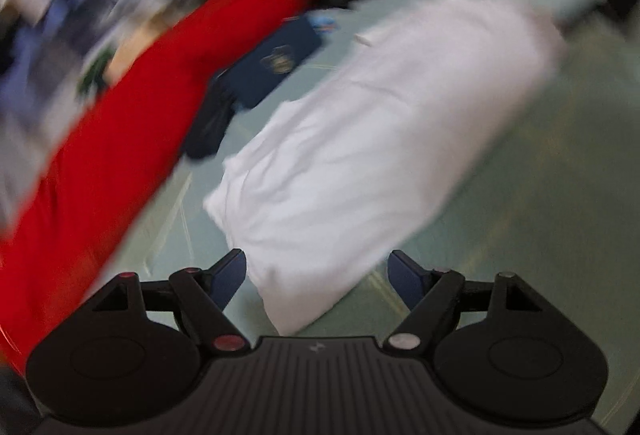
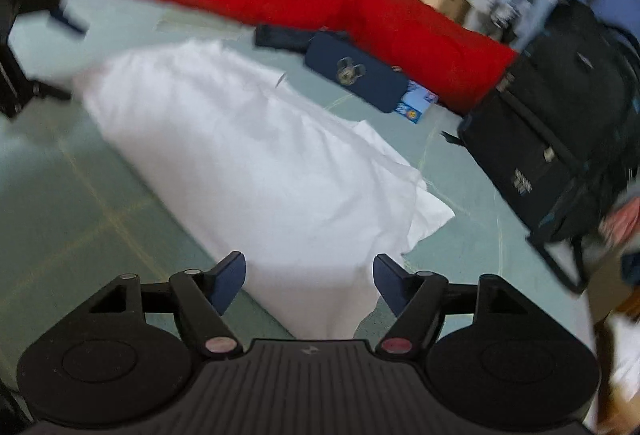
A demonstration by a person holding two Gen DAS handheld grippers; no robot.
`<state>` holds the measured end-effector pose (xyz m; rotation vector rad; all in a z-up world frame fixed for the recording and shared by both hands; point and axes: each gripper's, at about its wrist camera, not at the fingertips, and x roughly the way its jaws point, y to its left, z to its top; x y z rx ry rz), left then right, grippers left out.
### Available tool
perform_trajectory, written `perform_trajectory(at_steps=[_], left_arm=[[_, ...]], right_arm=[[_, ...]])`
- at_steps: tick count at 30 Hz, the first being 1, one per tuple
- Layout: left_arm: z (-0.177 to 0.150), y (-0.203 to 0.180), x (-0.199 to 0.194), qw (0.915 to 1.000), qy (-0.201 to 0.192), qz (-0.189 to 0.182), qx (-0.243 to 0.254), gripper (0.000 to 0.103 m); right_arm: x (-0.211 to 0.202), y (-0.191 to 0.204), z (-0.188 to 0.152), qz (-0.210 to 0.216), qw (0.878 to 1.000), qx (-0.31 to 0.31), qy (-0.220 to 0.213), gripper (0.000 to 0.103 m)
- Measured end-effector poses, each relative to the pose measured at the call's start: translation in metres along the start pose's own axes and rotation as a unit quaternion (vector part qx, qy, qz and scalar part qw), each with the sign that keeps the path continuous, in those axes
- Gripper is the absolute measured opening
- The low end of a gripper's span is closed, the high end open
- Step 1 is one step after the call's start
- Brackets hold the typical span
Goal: Fold clothes
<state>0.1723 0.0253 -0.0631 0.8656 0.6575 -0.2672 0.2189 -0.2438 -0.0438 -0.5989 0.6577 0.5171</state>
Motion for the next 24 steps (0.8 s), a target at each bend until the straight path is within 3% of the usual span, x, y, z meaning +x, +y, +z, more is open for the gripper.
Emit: perform_trajectory(at_steps=[4,8,17,22,24], left_arm=[[0.001,-0.037,0.016,0.9942,0.009,0.028,0.103,0.078],[0.010,-0.047,0.026,0.9899,-0.005,0.050,0.133,0.078],[0.043,-0.065,0.049,0.9813,-0.040,0.078,0.171,0.078],[0.024,-0.051,0.051,0.9787,-0.031,0.097,0.178,0.080],[0.011,-0.040,0.053,0.9786,-0.017,0.108,0.174,0.081]], right_arm=[[0.018,0.032,-0.001,-0.021,0.995,-0.094,0.021,0.076],[0.036,0.064,-0.004,-0.074,0.981,-0.177,0.017,0.077],[0.062,0.078,0.035,-0.077,0.982,-0.170,-0.019,0.077],[0.059,0.076,0.022,-0.103,0.973,-0.204,-0.016,0.079],[0.054,0.061,0.010,-0.124,0.973,-0.196,0.001,0.084]])
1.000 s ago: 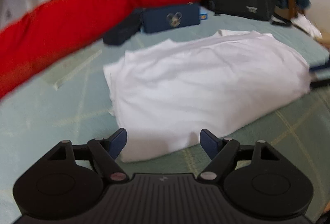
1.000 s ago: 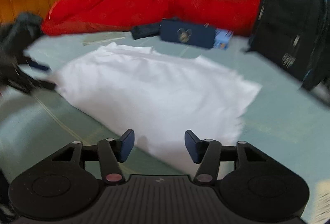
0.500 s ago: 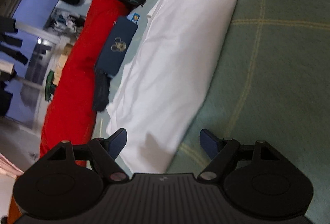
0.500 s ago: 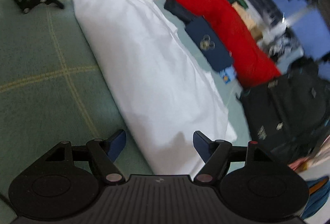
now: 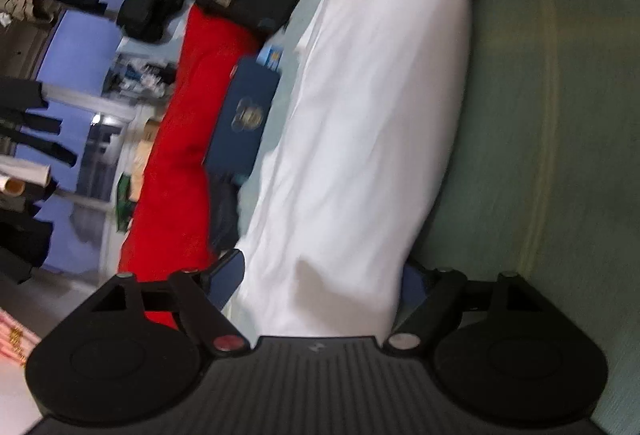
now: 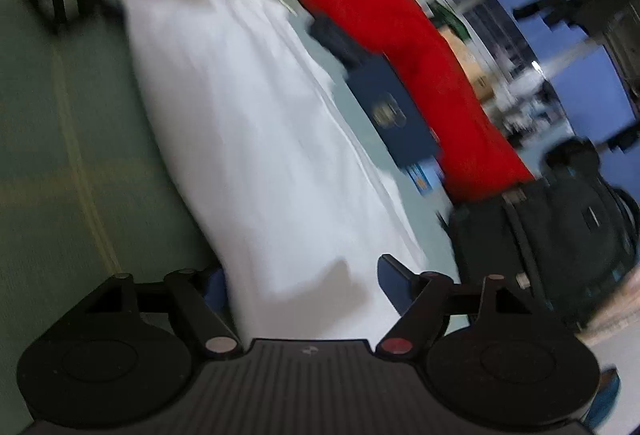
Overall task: Fold clothes
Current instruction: 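Close both grippers on the end of the folded sweatshirt strip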
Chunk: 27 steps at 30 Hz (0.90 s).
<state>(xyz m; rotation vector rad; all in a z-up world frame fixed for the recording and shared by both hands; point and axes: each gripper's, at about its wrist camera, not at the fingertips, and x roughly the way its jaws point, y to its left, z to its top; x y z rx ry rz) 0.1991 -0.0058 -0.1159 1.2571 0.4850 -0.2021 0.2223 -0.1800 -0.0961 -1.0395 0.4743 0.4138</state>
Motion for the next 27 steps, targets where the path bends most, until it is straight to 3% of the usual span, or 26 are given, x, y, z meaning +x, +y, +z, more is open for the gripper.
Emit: perform_trajectory(at_steps=[3,6,13,16,19,21,23,26,27], left_arm=[[-0.011,0.006,0.004,0.9998,0.020,0.007,-0.006,0.081],[0.003,-0.005,0.004,0.9990,0.009,0.026,0.036,0.079],[0.041,-0.024,0.010,0.9969,-0.028,0.037,0.063,0.076],[0.026,-0.015,0.010,0.9973,-0.018,0.039,0.060,0.077],[0.004,-0.010,0.016,0.9955,0.011,0.056,0.076,0.077],[0.001,-0.012,0.016,0.9953,0.010,0.058,0.077,0.076],[0.004,-0.020,0.018,0.9936,0.009,0.059,0.096,0.071],[0.009,-0.038,0.021,0.9895,0.004,0.056,0.133,0.040],[0.009,-0.043,0.022,0.9888,0.004,0.050,0.140,0.023]], right_arm=[[0.005,-0.016,-0.022,-0.026,0.999,0.021,0.034,0.085],[0.009,-0.016,-0.022,-0.030,0.998,0.042,0.038,0.084],[0.013,0.011,0.017,-0.019,1.000,-0.008,-0.019,0.081],[0.015,0.008,0.013,-0.016,1.000,-0.006,-0.024,0.081],[0.018,-0.002,-0.004,-0.046,0.999,-0.012,0.001,0.081],[0.021,-0.006,-0.013,-0.061,0.998,-0.014,0.014,0.081],[0.022,0.000,-0.014,-0.064,0.998,-0.020,0.012,0.076],[0.020,0.021,-0.012,-0.076,0.995,-0.063,0.004,0.055],[0.021,0.026,-0.012,-0.075,0.995,-0.070,0.002,0.045]])
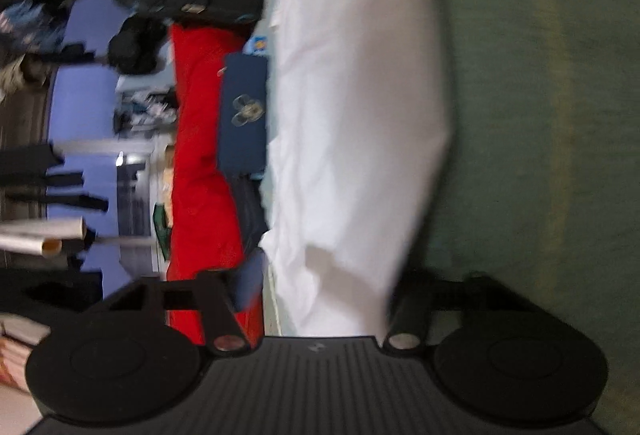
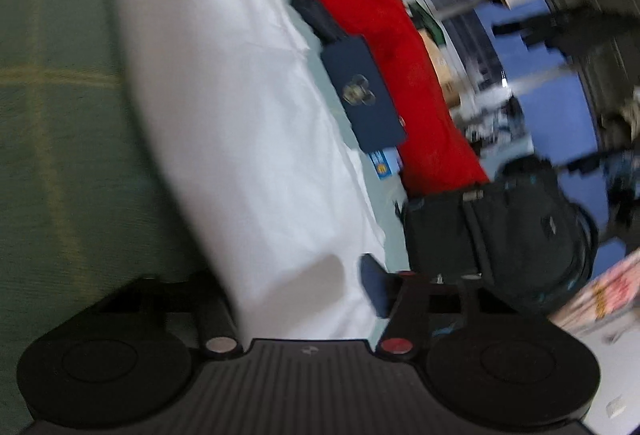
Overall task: Fold clothes
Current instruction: 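Close both grippers on the end of the folded sweatshirt strip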
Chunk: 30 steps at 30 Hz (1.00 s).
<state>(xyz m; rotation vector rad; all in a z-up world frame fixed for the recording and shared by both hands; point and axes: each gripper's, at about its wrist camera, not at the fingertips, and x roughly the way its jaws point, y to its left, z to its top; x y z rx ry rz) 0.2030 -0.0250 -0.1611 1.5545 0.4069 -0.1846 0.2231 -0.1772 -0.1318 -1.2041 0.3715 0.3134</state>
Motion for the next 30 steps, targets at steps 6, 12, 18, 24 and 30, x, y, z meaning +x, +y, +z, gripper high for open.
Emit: perform_trajectory(at_steps=[6,12,18,24,30], left_arm=[[0.002,-0.005,0.004,0.9993,0.008,-0.030,-0.020,0.000],[-0.002,0.008,0.001,0.9979,0.012,-0.039,-0.051,0.001],[-0.012,0.030,-0.017,0.9963,0.017,-0.027,-0.079,0.002],[-0.020,0.045,-0.051,0.9957,0.007,-0.016,-0.091,0.002],[-0.023,0.033,-0.099,0.9970,-0.006,-0.031,-0.071,0.002]], right_arm=[[0.002,0.012,0.001,0.030,1.000,0.007,0.002,0.009],[0.003,-0.006,0.000,0.058,0.996,0.062,0.001,0.006],[-0.019,-0.028,0.007,0.039,0.996,0.074,-0.014,0.006],[-0.046,-0.042,0.008,0.049,0.995,0.081,-0.023,0.006],[-0.089,-0.036,-0.001,0.080,0.994,0.078,-0.020,0.006]])
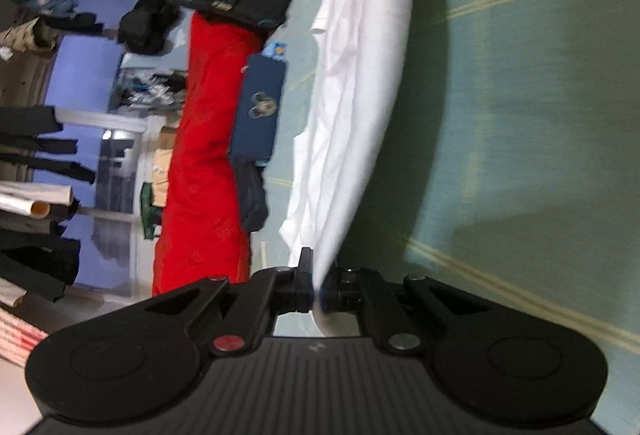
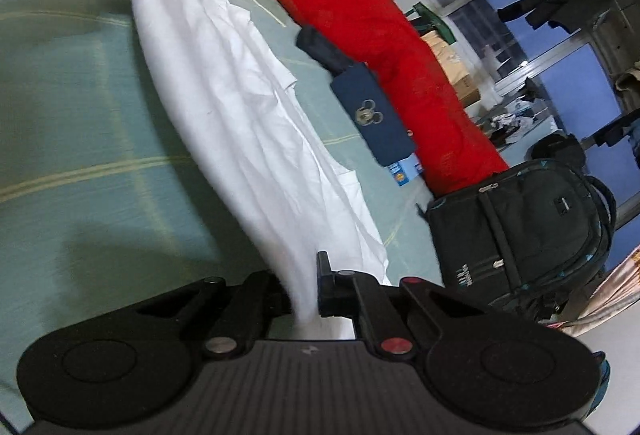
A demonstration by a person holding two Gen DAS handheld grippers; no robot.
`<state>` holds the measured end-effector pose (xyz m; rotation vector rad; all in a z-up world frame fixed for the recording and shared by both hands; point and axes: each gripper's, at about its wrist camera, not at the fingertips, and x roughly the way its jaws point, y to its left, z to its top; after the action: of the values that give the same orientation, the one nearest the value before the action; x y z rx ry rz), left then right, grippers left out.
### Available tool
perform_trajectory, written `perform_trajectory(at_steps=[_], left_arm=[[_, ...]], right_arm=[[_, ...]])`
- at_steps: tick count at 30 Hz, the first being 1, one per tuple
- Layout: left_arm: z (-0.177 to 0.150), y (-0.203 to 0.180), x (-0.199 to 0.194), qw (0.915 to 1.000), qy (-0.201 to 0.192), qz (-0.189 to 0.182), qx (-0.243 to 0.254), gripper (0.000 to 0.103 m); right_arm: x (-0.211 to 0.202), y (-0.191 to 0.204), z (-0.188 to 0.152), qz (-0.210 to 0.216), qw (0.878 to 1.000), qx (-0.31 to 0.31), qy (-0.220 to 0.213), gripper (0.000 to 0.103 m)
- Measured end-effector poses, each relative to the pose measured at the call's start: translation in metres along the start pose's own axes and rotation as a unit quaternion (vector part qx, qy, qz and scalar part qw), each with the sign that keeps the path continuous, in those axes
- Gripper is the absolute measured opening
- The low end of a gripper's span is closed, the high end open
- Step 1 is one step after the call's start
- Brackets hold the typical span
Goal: Fold clothes
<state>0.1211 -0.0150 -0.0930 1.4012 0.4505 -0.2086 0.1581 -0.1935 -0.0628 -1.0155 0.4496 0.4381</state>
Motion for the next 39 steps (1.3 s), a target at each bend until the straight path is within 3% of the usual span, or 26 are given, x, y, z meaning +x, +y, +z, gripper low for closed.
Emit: perform_trajectory(at_steps=[8,14,18,22,23,26,28,30,34,36,37,39], left_arm=[[-0.008,-0.039,-0.068,0.9992,-0.023,-0.026,0.019,0.002],[-0.012,-0.065,-0.084,0.9984,-0.019,-0.051,0.015,0.002],[-0.019,-0.061,-0.099,0.9940,-0.018,-0.103,-0.031,0.011],[-0.035,-0.034,-0.117,0.9859,-0.021,-0.135,-0.097,0.011],[-0.037,-0.023,-0.119,0.9824,-0.025,-0.138,-0.123,0.011],[-0.039,0.006,-0.113,0.9689,-0.035,-0.149,-0.195,0.012],[-0.038,0.018,-0.101,0.9556,-0.039,-0.160,-0.244,0.020],[-0.040,0.020,-0.082,0.9364,-0.029,-0.186,-0.296,0.027],[-0.067,0.006,-0.049,0.8908,0.031,-0.239,-0.385,0.028],[-0.082,0.011,-0.051,0.8678,0.034,-0.253,-0.426,0.030],[-0.086,0.018,-0.052,0.8590,0.038,-0.258,-0.441,0.030],[-0.086,0.038,-0.051,0.8596,0.029,-0.243,-0.448,0.035]], right_arm=[[-0.052,0.023,-0.023,0.030,0.999,0.008,0.007,0.006],[-0.066,0.050,-0.039,0.056,0.998,0.032,0.025,0.007],[-0.072,0.051,-0.048,0.090,0.993,0.060,0.037,0.014],[-0.095,0.024,-0.066,0.153,0.977,0.143,0.031,0.018],[-0.102,0.015,-0.069,0.164,0.971,0.170,0.020,0.024],[-0.110,-0.010,-0.069,0.176,0.953,0.244,-0.021,0.042],[-0.104,-0.019,-0.064,0.174,0.944,0.279,-0.040,0.043],[-0.085,-0.014,-0.062,0.184,0.939,0.289,-0.026,0.043],[-0.052,0.003,-0.078,0.194,0.934,0.299,0.033,0.043],[-0.048,0.003,-0.093,0.197,0.925,0.320,0.052,0.044],[-0.049,-0.004,-0.099,0.205,0.915,0.344,0.047,0.044],[-0.050,-0.022,-0.102,0.218,0.895,0.389,0.023,0.050]])
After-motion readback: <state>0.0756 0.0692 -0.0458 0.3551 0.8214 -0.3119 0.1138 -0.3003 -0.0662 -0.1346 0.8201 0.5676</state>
